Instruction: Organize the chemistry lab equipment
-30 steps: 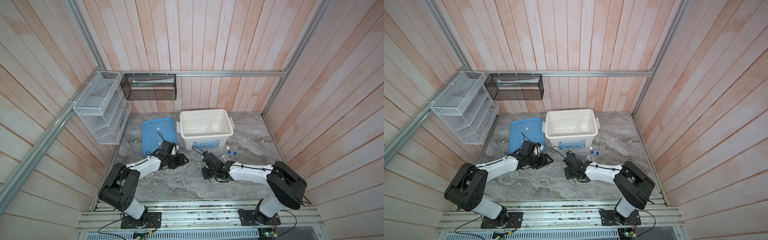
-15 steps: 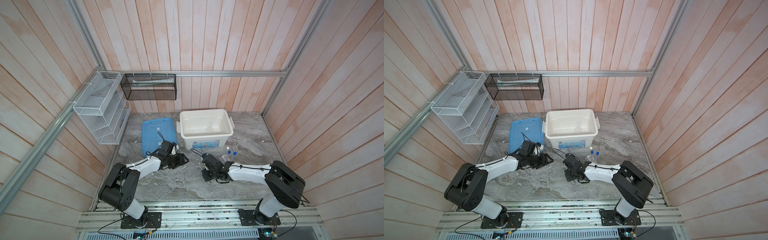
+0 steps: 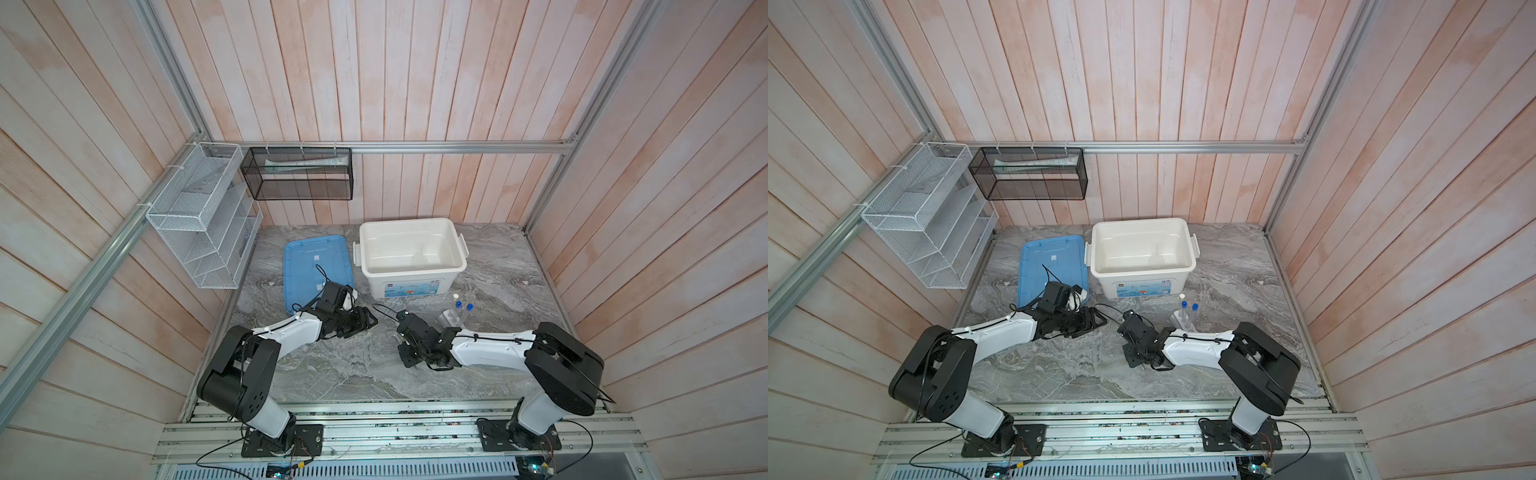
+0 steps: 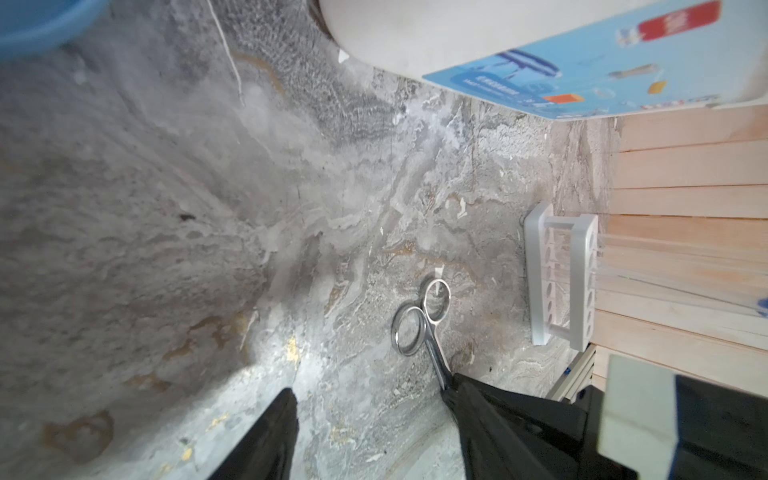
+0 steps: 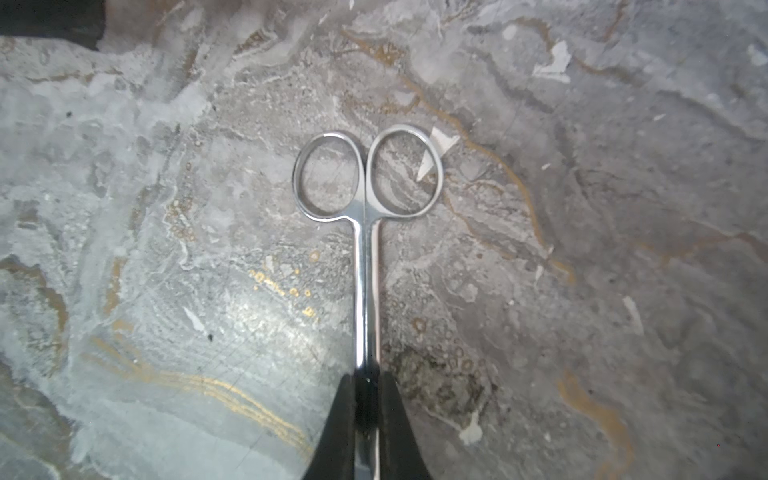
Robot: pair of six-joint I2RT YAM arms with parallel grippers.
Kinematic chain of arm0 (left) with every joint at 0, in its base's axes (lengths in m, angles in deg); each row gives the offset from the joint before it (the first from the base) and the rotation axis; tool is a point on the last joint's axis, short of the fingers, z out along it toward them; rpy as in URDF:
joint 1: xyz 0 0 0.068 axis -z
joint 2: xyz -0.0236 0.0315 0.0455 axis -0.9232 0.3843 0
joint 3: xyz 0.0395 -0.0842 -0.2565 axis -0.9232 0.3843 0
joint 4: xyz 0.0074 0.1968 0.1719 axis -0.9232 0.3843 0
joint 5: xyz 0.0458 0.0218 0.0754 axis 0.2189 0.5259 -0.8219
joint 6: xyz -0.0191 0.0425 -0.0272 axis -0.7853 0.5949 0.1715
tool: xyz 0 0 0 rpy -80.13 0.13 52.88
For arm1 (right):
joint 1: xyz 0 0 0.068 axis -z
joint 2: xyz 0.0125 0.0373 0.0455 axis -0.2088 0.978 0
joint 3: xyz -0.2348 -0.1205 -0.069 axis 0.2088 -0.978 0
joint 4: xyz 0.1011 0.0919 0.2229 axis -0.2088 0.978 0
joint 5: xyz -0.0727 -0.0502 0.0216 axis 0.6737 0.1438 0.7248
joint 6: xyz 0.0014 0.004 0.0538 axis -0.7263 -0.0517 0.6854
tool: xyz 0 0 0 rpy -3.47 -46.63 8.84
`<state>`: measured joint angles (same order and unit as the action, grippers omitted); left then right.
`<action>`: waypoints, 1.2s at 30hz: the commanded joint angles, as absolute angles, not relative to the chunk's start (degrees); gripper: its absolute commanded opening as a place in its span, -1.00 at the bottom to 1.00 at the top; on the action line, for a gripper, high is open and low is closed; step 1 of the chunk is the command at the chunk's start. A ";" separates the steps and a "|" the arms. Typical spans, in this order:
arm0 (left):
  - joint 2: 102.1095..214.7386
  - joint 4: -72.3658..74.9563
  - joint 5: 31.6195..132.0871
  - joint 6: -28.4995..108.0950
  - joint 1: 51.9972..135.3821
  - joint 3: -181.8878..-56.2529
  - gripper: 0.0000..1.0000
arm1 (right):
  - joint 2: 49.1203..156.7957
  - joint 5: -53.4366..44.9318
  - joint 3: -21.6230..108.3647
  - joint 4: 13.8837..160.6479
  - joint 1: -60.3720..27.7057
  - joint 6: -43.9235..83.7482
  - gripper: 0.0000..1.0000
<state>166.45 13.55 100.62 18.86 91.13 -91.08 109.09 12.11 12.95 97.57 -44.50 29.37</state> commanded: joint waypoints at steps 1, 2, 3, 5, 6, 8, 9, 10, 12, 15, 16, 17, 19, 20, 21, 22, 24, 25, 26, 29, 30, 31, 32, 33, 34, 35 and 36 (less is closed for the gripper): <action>167.60 11.76 101.31 18.61 91.04 -90.14 0.26 | 107.24 10.93 10.81 101.93 -44.97 28.58 -0.87; 167.82 11.57 101.40 18.61 91.04 -90.23 0.26 | 106.40 10.60 10.68 101.54 -44.98 28.50 -0.87; 168.11 11.43 101.53 18.61 91.13 -90.28 0.26 | 105.79 10.41 10.68 101.43 -44.99 28.56 -0.88; 168.91 11.15 101.99 18.70 91.43 -90.49 0.26 | 104.72 9.63 10.42 100.82 -44.99 28.33 -0.87; 169.27 11.03 102.18 18.70 91.69 -90.76 0.27 | 104.36 9.39 10.28 100.57 -44.99 28.32 -0.88; 170.01 10.95 102.35 18.70 92.42 -91.13 0.27 | 103.92 8.80 10.15 100.25 -44.99 28.15 -0.87; 170.27 10.80 102.43 18.70 92.76 -91.23 0.27 | 103.75 8.58 10.15 100.12 -44.99 28.14 -0.88; 170.55 10.55 102.49 18.53 93.09 -91.41 0.27 | 103.56 8.39 10.07 100.00 -44.99 28.16 -0.88; 171.00 10.20 102.63 18.38 93.53 -91.53 0.27 | 103.40 8.18 9.85 99.74 -44.99 28.14 -0.87; 171.46 10.25 102.80 18.44 93.77 -91.97 0.27 | 103.55 8.23 9.60 99.67 -44.99 28.08 -0.87; 171.47 10.32 102.80 18.52 93.77 -92.11 0.27 | 103.73 8.21 9.71 99.95 -44.99 27.99 -0.87; 171.47 10.50 102.81 18.61 93.77 -92.29 0.27 | 103.72 7.76 9.73 100.15 -44.95 27.96 -0.86; 171.38 10.66 102.80 18.70 93.85 -92.51 0.27 | 103.34 6.65 9.60 99.90 -44.98 27.88 -0.80; 171.38 10.68 102.80 18.79 93.86 -92.64 0.27 | 103.16 6.20 9.40 99.74 -44.99 27.88 -0.76; 171.47 10.70 102.80 18.87 93.86 -92.73 0.27 | 102.83 5.96 9.15 99.59 -44.99 27.79 -0.72; 171.63 10.70 102.80 18.87 93.86 -92.77 0.27 | 102.80 5.83 9.02 99.54 -44.97 27.71 -0.67; 171.86 10.66 102.98 18.81 93.86 -92.98 0.27 | 103.12 5.57 8.81 99.63 -44.99 27.53 -0.59; 171.90 10.61 102.98 18.79 93.86 -93.03 0.27 | 103.40 5.28 8.59 99.46 -44.99 27.44 -0.55; 171.91 10.66 102.99 18.79 93.86 -93.06 0.27 | 103.75 5.12 8.46 99.30 -45.08 27.35 -0.53; 171.47 11.10 102.76 18.96 93.86 -93.28 0.27 | 105.01 5.44 8.65 99.37 -45.56 26.85 -0.52; 171.47 11.27 102.65 19.03 93.86 -93.30 0.27 | 105.37 5.73 8.70 99.46 -45.69 26.74 -0.52; 171.38 11.36 102.58 19.05 93.81 -93.42 0.27 | 105.79 5.89 8.66 99.37 -45.83 26.60 -0.52; 171.38 11.40 102.63 19.05 93.85 -93.30 0.27 | 106.16 6.13 8.65 99.37 -45.95 26.49 -0.52; 171.42 11.40 102.62 19.05 93.86 -93.30 0.27 | 106.62 6.51 8.72 99.37 -46.12 26.47 -0.53; 171.47 11.32 102.55 19.05 93.86 -93.28 0.27 | 107.18 7.23 8.82 99.53 -46.50 26.38 -0.56; 171.47 11.16 102.54 18.97 93.86 -93.07 0.27 | 107.68 8.07 9.04 99.98 -46.84 26.38 -0.58; 171.47 11.07 102.54 18.96 93.86 -92.89 0.27 | 108.32 9.17 9.33 100.59 -47.45 26.38 -0.60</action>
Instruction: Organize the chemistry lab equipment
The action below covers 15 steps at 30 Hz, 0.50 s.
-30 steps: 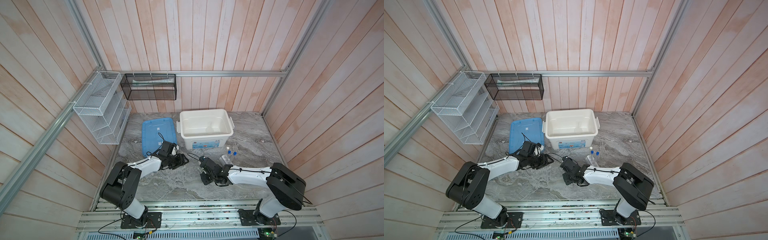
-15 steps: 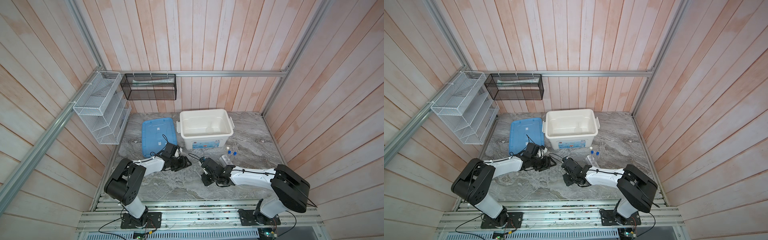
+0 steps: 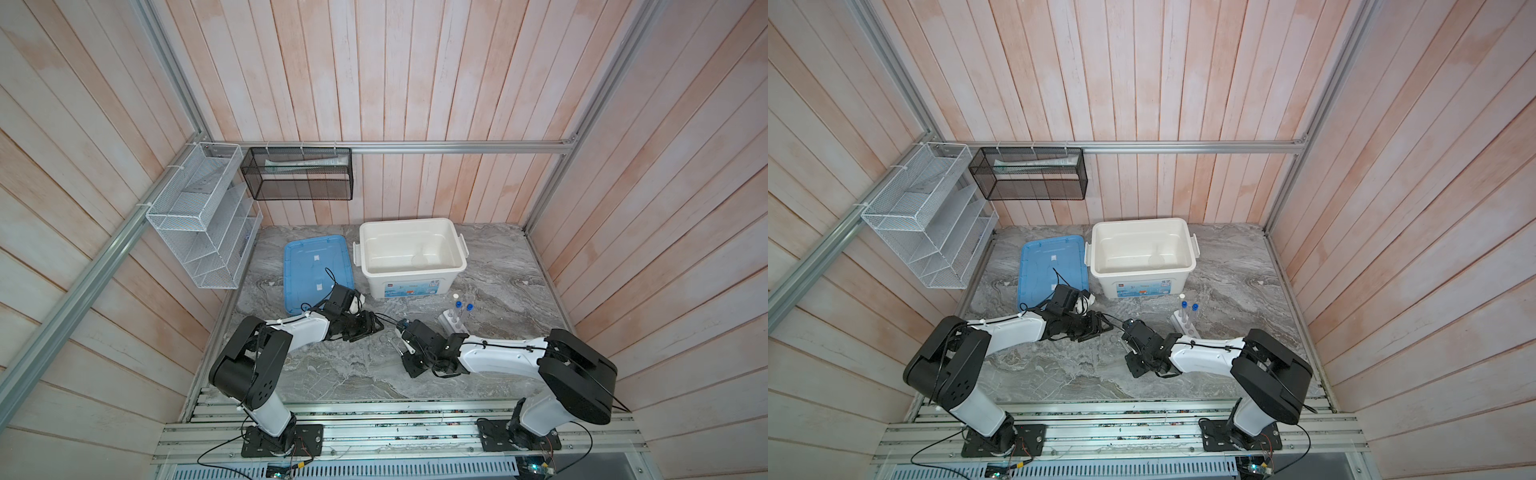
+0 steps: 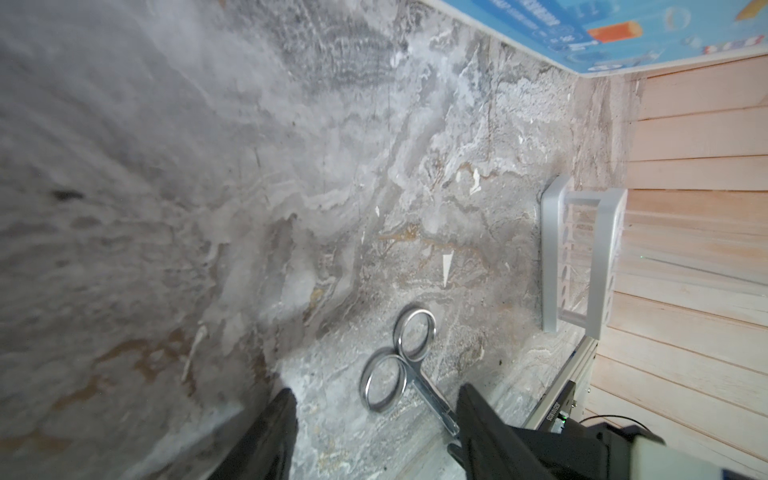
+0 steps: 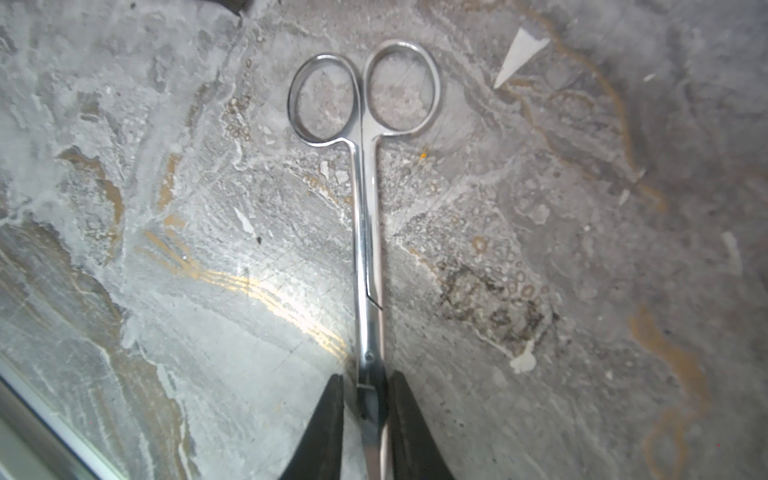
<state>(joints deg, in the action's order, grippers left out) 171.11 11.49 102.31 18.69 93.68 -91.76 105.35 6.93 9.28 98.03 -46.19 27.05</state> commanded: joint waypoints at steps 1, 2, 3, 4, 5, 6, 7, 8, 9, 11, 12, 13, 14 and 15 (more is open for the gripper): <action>171.55 11.05 102.54 18.92 93.86 -92.82 0.27 | 108.89 10.33 9.66 101.20 -48.09 26.38 -0.62; 171.68 10.92 102.62 18.88 93.85 -92.78 0.27 | 109.42 10.95 9.86 101.61 -48.59 26.38 -0.65; 171.75 10.94 102.63 18.87 93.90 -92.71 0.27 | 109.84 11.30 9.97 101.91 -48.91 26.46 -0.68; 171.90 10.96 102.57 18.96 93.88 -92.69 0.27 | 109.99 11.36 9.98 101.91 -49.18 26.55 -0.72; 171.99 10.96 102.50 19.00 93.87 -92.61 0.28 | 109.99 11.35 9.89 101.83 -49.30 26.64 -0.74; 172.08 10.88 102.45 19.12 93.94 -92.55 0.28 | 109.93 11.38 9.80 101.68 -49.43 26.66 -0.78; 172.08 10.88 102.47 19.14 93.92 -92.61 0.28 | 109.62 11.53 9.74 101.65 -49.60 26.65 -0.81; 172.17 10.88 102.54 19.12 93.94 -92.60 0.28 | 109.40 11.73 9.79 101.72 -49.67 26.65 -0.83; 172.16 10.84 102.54 19.05 93.94 -92.74 0.29 | 109.05 11.94 9.84 101.87 -49.78 26.57 -0.85; 172.24 10.88 102.54 19.14 94.03 -92.70 0.29 | 108.33 12.39 10.06 102.10 -49.94 26.32 -0.88; 172.41 10.79 102.54 19.14 94.03 -92.69 0.29 | 107.88 12.73 9.99 102.09 -50.00 26.29 -0.88; 172.52 10.76 102.54 19.07 94.04 -92.73 0.29 | 107.48 12.90 10.02 102.18 -50.05 26.31 -0.89; 172.68 10.66 102.62 19.05 94.11 -92.69 0.29 | 107.28 13.08 10.13 102.39 -50.08 26.30 -0.89; 172.85 10.70 102.63 19.01 94.20 -92.80 0.29 | 106.94 13.48 10.23 102.57 -50.22 26.29 -0.90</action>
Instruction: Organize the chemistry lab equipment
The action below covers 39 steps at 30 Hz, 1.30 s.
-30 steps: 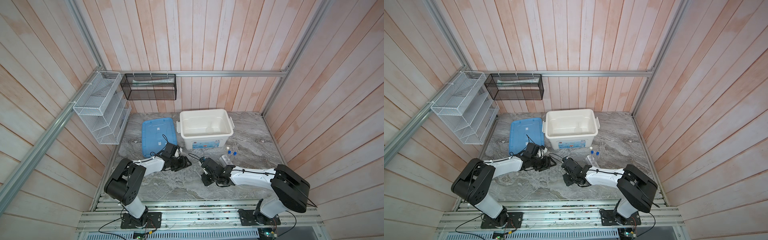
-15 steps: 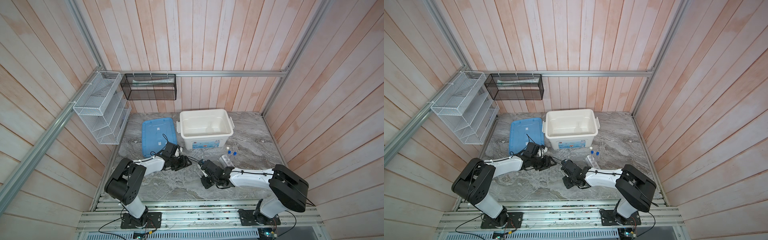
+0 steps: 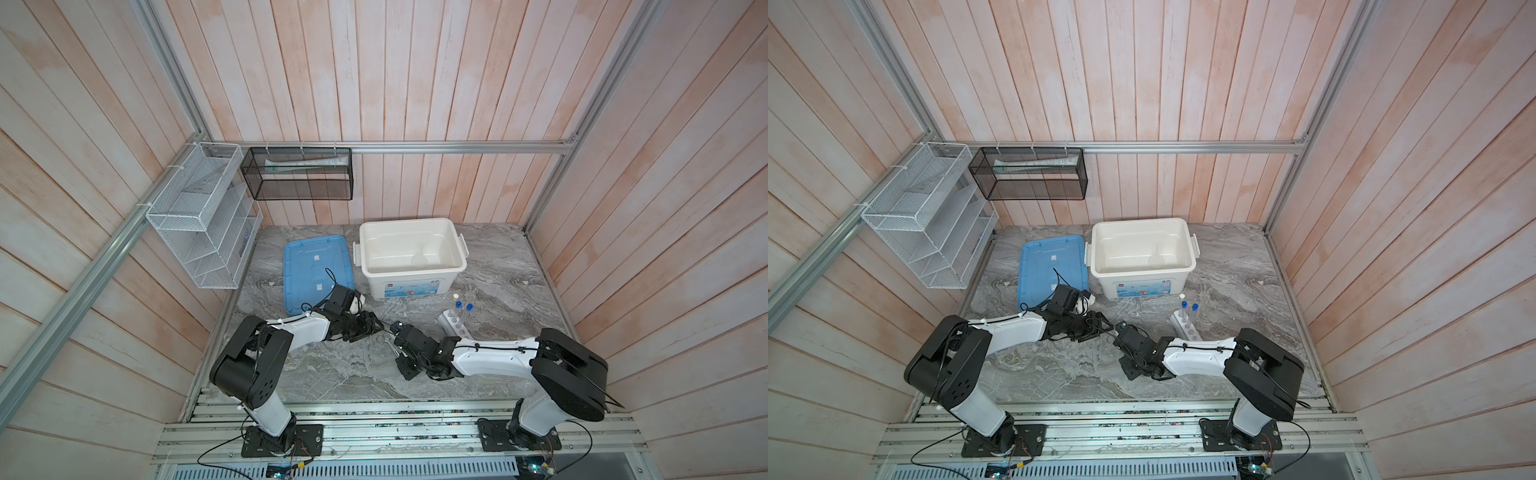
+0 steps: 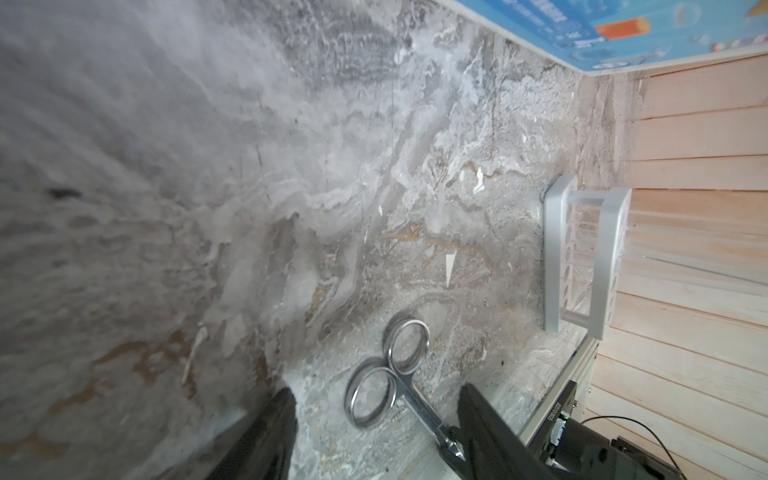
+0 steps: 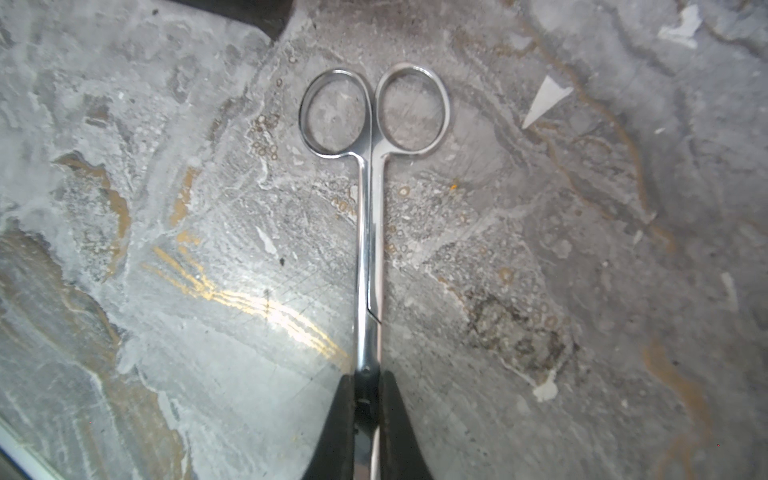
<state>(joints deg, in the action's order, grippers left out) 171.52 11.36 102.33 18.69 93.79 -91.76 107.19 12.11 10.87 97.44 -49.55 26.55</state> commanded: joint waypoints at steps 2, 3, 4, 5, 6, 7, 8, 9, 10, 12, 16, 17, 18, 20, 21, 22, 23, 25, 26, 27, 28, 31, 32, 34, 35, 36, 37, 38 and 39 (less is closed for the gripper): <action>173.30 10.74 102.63 18.96 94.34 -92.93 0.29 | 106.65 14.16 10.56 102.94 -50.52 26.29 -0.90; 173.55 10.92 102.63 18.88 94.43 -93.18 0.29 | 106.55 14.53 10.88 103.26 -50.70 26.29 -0.90; 173.87 11.39 102.48 18.79 94.62 -93.61 0.28 | 106.44 15.11 11.17 103.69 -51.02 26.30 -0.91; 174.08 12.09 102.20 18.70 94.88 -94.09 0.29 | 106.50 15.73 11.52 104.09 -51.22 26.25 -0.91; 174.34 12.73 101.94 18.70 95.20 -94.65 0.29 | 106.53 16.47 11.94 104.73 -51.54 26.21 -0.91; 174.61 13.07 101.69 18.57 95.55 -95.13 0.29 | 106.68 17.07 12.35 105.19 -51.77 26.21 -0.92; 174.78 13.20 101.66 18.31 95.69 -95.23 0.29 | 106.75 17.60 12.56 105.48 -51.92 26.23 -0.92; 174.97 13.12 101.66 17.90 95.85 -95.39 0.29 | 106.90 18.30 12.84 105.83 -52.15 26.27 -0.92; 175.29 12.99 101.83 17.50 95.92 -95.41 0.29 | 107.07 19.03 13.19 106.27 -52.36 26.29 -0.92; 175.66 12.98 101.79 17.20 96.13 -95.39 0.29 | 107.61 20.53 14.13 107.54 -52.85 26.39 -0.93; 176.34 12.87 101.92 16.94 96.57 -95.39 0.29 | 107.92 22.50 15.33 108.59 -53.65 26.43 -0.93; 176.46 12.94 101.93 17.03 96.71 -95.51 0.29 | 107.93 22.82 15.46 108.67 -53.76 26.47 -0.93; 176.76 13.45 101.77 17.03 96.84 -95.78 0.29 | 107.88 23.15 15.66 108.83 -53.95 26.53 -0.93; 177.37 14.64 101.36 17.05 97.06 -96.41 0.30 | 107.89 23.94 16.07 109.20 -54.26 26.47 -0.94; 177.68 15.34 101.08 16.95 97.18 -96.99 0.31 | 107.95 24.26 16.29 109.42 -54.39 26.49 -0.94; 178.10 16.25 100.62 16.71 97.41 -97.60 0.32 | 107.97 24.77 16.59 109.60 -54.56 26.47 -0.93; 178.45 16.90 100.29 16.48 97.53 -98.13 0.33 | 108.05 25.12 16.80 109.80 -54.70 26.47 -0.94; 179.38 18.48 99.93 15.15 97.94 -99.30 0.35 | 108.39 25.85 17.41 110.21 -55.07 26.38 -0.94; 179.54 18.76 99.90 14.37 98.06 -99.53 0.35 | 108.49 26.32 17.73 110.46 -55.25 26.39 -0.95; 179.81 18.92 99.90 13.54 98.24 -99.74 0.35 | 108.58 26.73 17.95 110.74 -55.44 26.39 -0.95; 179.97 19.02 99.74 13.11 98.50 -99.85 0.37 | 108.67 26.91 18.14 110.78 -55.54 26.30 -0.95; 180.27 18.90 99.72 13.03 98.69 -100.07 0.37 | 108.60 27.09 17.98 110.46 -55.63 26.29 -0.95; 180.43 19.11 99.65 13.22 98.69 -100.15 0.37 | 108.67 27.14 17.89 110.44 -55.63 26.29 -0.95; 180.46 19.50 99.56 13.75 98.69 -100.24 0.37 | 108.35 26.49 17.67 110.37 -55.58 26.55 -0.94; 180.20 19.64 99.40 14.05 98.69 -100.24 0.37 | 107.90 25.69 17.26 110.07 -55.46 26.60 -0.93; 179.98 19.79 99.14 14.33 98.69 -100.16 0.37 | 107.23 24.09 16.53 109.29 -55.01 26.72 -0.90; 179.64 19.79 99.02 14.77 98.69 -100.16 0.37 | 106.16 22.00 15.44 108.08 -54.25 26.73 -0.89; 179.42 19.59 99.03 15.44 98.69 -100.16 0.37 | 105.28 20.50 14.39 107.19 -53.56 26.94 -0.86; 179.17 19.75 98.86 15.74 98.69 -100.22 0.37 | 104.14 19.05 13.38 106.27 -52.83 27.00 -0.82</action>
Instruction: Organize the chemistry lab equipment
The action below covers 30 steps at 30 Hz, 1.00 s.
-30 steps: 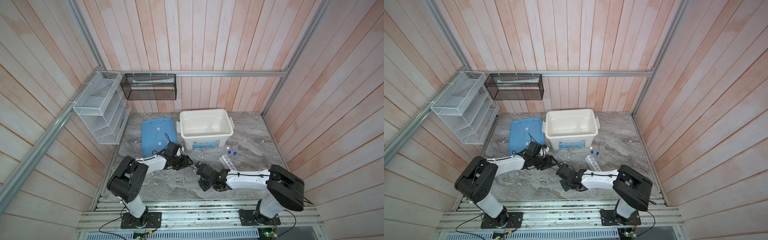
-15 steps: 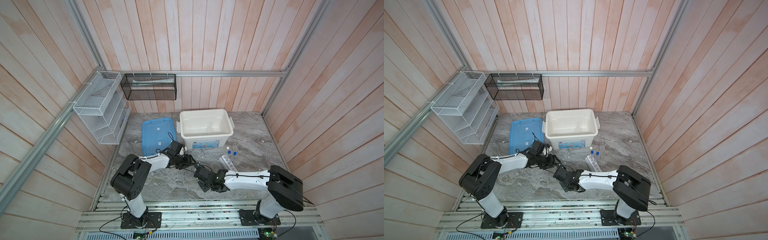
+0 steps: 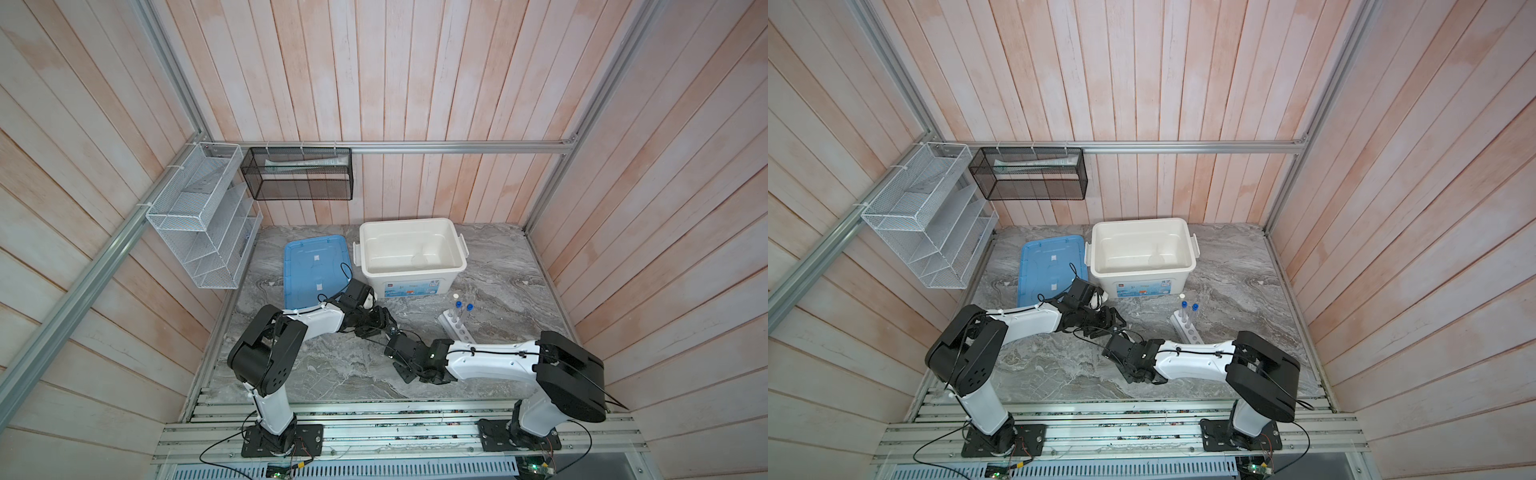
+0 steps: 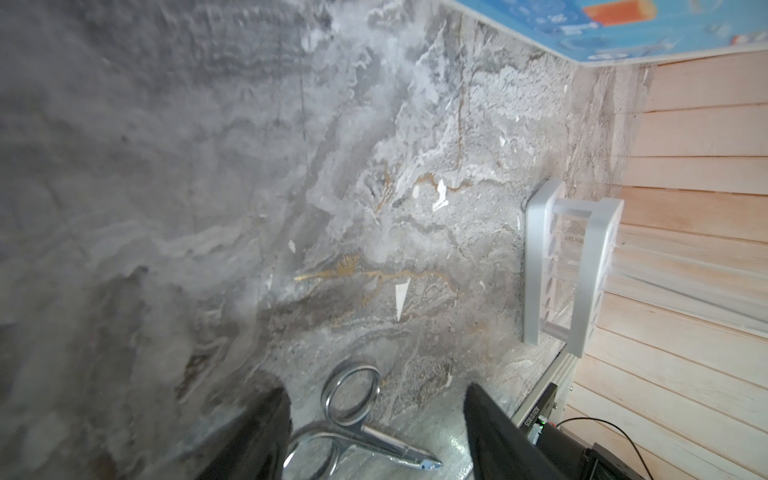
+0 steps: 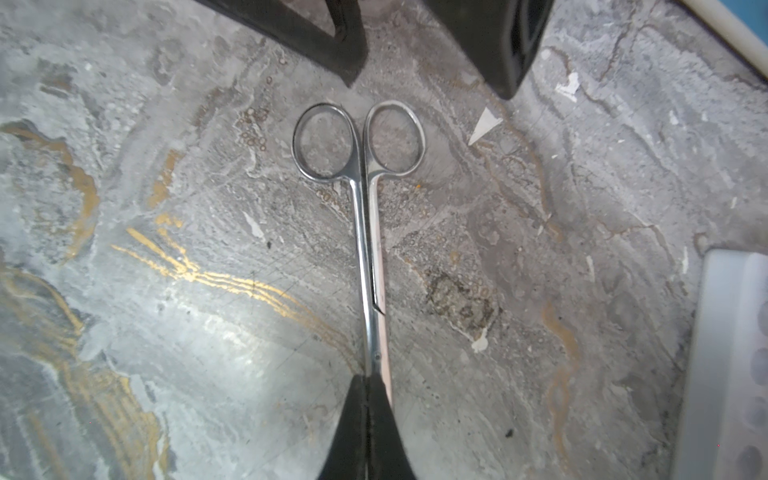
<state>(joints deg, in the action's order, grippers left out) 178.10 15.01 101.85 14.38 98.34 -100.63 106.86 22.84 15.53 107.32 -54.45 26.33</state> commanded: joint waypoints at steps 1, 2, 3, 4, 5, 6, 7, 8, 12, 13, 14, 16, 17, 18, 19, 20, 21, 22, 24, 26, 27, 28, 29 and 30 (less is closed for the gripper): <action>179.07 20.14 98.68 16.13 98.69 -100.41 0.37 | 103.28 17.40 12.65 105.61 -52.21 26.93 -0.77; 178.93 20.19 98.67 16.36 98.67 -100.42 0.37 | 102.45 16.10 12.21 105.08 -51.64 26.75 -0.73; 178.77 20.32 98.76 16.58 98.60 -100.38 0.37 | 101.74 14.91 11.58 104.62 -51.07 26.65 -0.69; 178.56 20.23 98.92 16.80 98.60 -100.26 0.37 | 101.27 13.96 11.05 104.31 -50.63 26.49 -0.65; 178.29 20.28 98.94 16.97 98.60 -100.16 0.37 | 101.08 13.56 10.66 104.21 -50.25 26.40 -0.62; 178.02 20.50 98.86 17.24 98.60 -100.03 0.37 | 100.95 13.39 10.26 104.28 -49.91 26.23 -0.58; 177.67 20.67 98.77 17.46 98.52 -99.77 0.37 | 101.02 13.20 10.11 104.44 -49.59 25.97 -0.55; 177.27 20.68 98.76 17.54 98.35 -99.44 0.37 | 101.06 12.78 10.10 104.46 -49.39 25.77 -0.53; 175.63 20.72 98.85 18.32 97.55 -98.25 0.37 | 101.73 10.86 9.64 104.11 -49.23 25.84 -0.48; 175.22 20.79 98.85 18.51 97.30 -98.02 0.37 | 101.98 10.64 9.41 104.02 -49.21 26.07 -0.48; 174.85 20.72 98.85 18.67 97.05 -97.80 0.37 | 102.05 10.59 9.15 103.94 -49.21 26.24 -0.47; 174.43 20.55 99.02 18.98 96.52 -97.43 0.37 | 102.08 11.22 8.27 103.44 -49.18 26.76 -0.47; 174.36 20.66 99.19 19.21 96.30 -97.42 0.37 | 101.93 11.54 7.84 103.33 -49.15 26.98 -0.46; 174.29 20.80 99.33 19.53 96.19 -97.43 0.37 | 101.82 11.67 7.48 103.11 -49.14 27.29 -0.46; 174.20 20.75 99.38 19.74 96.07 -97.47 0.37 | 101.52 11.69 7.06 102.86 -49.12 27.65 -0.45; 174.17 20.68 99.46 19.92 95.98 -97.56 0.37 | 101.27 11.54 6.73 102.56 -48.93 27.94 -0.45; 174.11 20.53 99.63 20.10 95.96 -97.54 0.37 | 101.08 11.20 6.26 102.13 -48.91 28.20 -0.44; 174.10 20.39 99.73 20.26 95.88 -97.78 0.37 | 100.94 11.12 5.91 101.88 -48.88 28.44 -0.44; 174.19 20.26 100.03 20.53 95.91 -97.96 0.37 | 101.17 10.80 5.34 101.36 -48.78 28.67 -0.43; 174.26 19.90 100.16 20.54 95.88 -97.75 0.37 | 101.79 10.25 5.23 101.07 -48.55 28.67 -0.44; 174.44 19.68 100.33 20.52 95.83 -97.61 0.37 | 102.11 10.13 5.27 100.96 -48.53 28.59 -0.44; 174.72 19.46 100.59 20.54 95.79 -97.72 0.37 | 102.33 10.13 5.10 100.79 -48.50 28.58 -0.44; 174.95 19.38 100.77 20.54 95.79 -97.78 0.37 | 102.47 10.11 4.93 100.70 -48.46 28.73 -0.45; 175.16 19.15 100.95 20.54 95.79 -97.87 0.37 | 102.48 10.03 4.68 100.60 -48.38 28.96 -0.45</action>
